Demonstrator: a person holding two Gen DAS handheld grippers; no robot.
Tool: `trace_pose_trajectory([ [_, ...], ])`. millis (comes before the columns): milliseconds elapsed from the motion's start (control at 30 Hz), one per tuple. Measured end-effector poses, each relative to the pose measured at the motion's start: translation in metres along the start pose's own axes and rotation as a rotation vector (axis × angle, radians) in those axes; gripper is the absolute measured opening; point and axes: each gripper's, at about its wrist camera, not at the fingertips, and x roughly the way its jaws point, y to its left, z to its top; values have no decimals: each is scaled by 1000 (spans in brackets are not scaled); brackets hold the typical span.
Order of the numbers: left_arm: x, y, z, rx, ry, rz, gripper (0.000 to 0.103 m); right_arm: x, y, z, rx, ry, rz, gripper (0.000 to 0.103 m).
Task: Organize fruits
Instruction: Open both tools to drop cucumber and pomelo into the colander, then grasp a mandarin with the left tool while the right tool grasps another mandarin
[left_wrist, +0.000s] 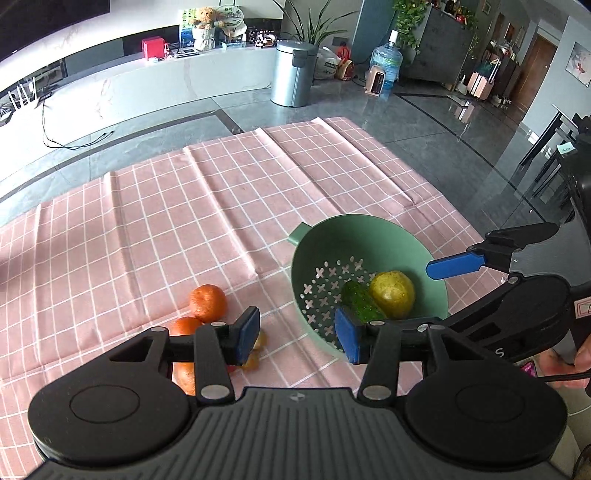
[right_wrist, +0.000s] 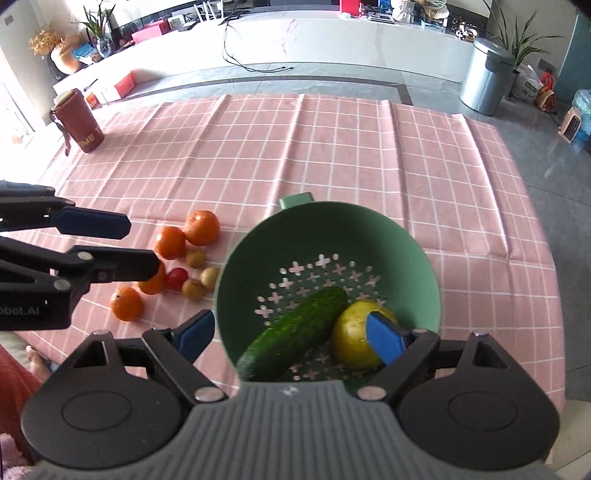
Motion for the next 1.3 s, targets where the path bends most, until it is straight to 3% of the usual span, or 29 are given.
trace_pose_trajectory([
  [267, -21, 39, -34, 9, -11, 84, 56, 9, 62, 5, -138, -33, 57, 84],
  [400, -18, 55, -52, 5, 0, 86, 56, 25, 85, 5, -174, -19, 97, 70],
  [533, -8, 64, -72, 58, 44, 88, 56, 43, 107, 5, -237, 2, 111, 62],
  [600, -4, 68, -79, 71, 57, 85, 56, 51, 113, 6, -255, 24, 112, 50],
  [767, 9, 74, -93, 77, 68, 52, 56, 68, 120, 13, -224, 52, 150, 41],
  [1000, 39, 80, -107, 63, 121, 52, 56, 92, 130, 17, -229, 47, 198, 41],
  [1300, 60, 92, -114, -1, 159, 40, 56, 125, 132, 29, -179, 112, 208, 39],
])
